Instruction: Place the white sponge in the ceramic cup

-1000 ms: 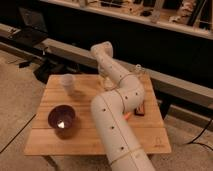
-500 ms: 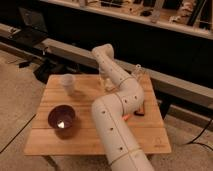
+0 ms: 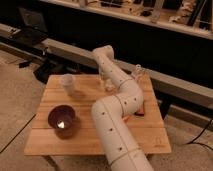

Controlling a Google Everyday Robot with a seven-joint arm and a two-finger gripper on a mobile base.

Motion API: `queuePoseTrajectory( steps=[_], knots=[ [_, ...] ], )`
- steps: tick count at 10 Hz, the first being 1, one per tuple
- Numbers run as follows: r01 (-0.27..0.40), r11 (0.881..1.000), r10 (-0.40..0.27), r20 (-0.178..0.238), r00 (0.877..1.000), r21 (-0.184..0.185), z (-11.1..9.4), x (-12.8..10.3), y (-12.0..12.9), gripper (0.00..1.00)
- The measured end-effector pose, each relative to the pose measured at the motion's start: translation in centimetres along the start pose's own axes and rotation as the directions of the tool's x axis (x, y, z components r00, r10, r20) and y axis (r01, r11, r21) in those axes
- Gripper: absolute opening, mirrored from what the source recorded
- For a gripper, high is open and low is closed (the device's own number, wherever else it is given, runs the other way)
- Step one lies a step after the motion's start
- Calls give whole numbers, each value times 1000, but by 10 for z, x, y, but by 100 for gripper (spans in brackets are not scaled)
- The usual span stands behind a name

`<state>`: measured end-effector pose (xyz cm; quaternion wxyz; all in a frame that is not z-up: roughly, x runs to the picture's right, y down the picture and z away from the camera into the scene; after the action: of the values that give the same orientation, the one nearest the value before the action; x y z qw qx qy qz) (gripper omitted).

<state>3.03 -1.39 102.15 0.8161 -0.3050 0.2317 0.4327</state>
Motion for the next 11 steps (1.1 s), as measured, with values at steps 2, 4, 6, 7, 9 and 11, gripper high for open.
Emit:
queuePoseTrajectory(
  steps=[2,4,6,7,9,11],
  knots=[
    [1,1000,-1,-3,1000,4,-1,0,1,29],
    [8,1000,-8,-2,1000,13,-6,-2,2,5],
    [19,1000,-19,-1,1000,21,-13,-5,4,0],
    [23,999,-23,0,1000,23,-16,-7,7,0],
    [29,999,-29,2,1000,28,-25,-8,8,0],
    [33,999,-33,0,999,33,-32,-8,9,0]
  ],
)
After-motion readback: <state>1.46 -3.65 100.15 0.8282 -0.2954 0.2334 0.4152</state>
